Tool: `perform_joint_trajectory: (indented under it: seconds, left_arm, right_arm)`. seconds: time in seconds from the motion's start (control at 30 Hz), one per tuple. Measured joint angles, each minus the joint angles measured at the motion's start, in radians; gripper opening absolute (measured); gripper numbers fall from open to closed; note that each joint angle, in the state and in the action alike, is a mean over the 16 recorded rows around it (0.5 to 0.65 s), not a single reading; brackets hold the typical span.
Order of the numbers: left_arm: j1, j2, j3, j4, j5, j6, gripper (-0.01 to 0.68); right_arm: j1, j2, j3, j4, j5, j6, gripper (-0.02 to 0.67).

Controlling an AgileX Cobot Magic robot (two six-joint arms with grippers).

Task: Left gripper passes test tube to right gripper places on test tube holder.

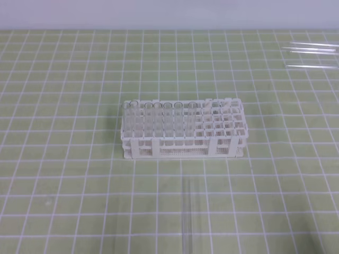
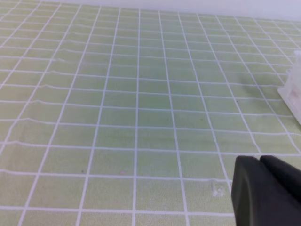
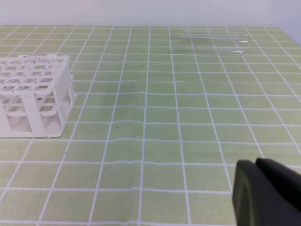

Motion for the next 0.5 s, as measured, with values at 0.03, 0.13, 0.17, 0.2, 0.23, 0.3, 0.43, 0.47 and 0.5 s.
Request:
perform_joint_trajectory:
  seconds: [0.03,0.13,0.17,0.2,0.23,0.3,0.43,0.47,0.5]
  left_arm:
    - [0.000,0.002,-0.001,0.000,0.001,0.000,-0.003]
    - [0.000,0.003,-0.001,0.000,0.001,0.000,-0.003]
    - [0.000,0.004,0.000,0.000,0.001,0.000,-0.003]
    - [0.000,0.005,-0.001,0.000,0.002,0.000,-0.003]
    - [0.000,0.003,0.000,0.000,0.001,0.000,-0.003]
    - [0.000,0.000,0.000,0.000,0.001,0.000,-0.003]
    - [0.000,0.000,0.000,0.000,0.000,0.000,-0.002]
    - [0.000,-0.002,0.001,0.000,-0.001,0.000,-0.002]
    - [0.000,-0.004,0.002,0.000,-0.001,0.000,-0.002]
  right_arm:
    - [0.000,0.000,0.000,0.000,0.000,0.000,-0.018]
    - [0.000,0.000,0.000,0.000,0.000,0.000,-0.018]
    - [0.000,0.000,0.000,0.000,0.000,0.000,-0.018]
    - [0.000,0.000,0.000,0.000,0.000,0.000,-0.018]
    - [0.000,0.000,0.000,0.000,0.000,0.000,-0.018]
    - [0.000,0.000,0.000,0.000,0.000,0.000,-0.018]
    - [0.000,0.000,0.000,0.000,0.000,0.000,-0.018]
    - [0.000,0.000,0.000,0.000,0.000,0.000,-0.018]
    - [0.000,0.000,0.000,0.000,0.000,0.000,-0.018]
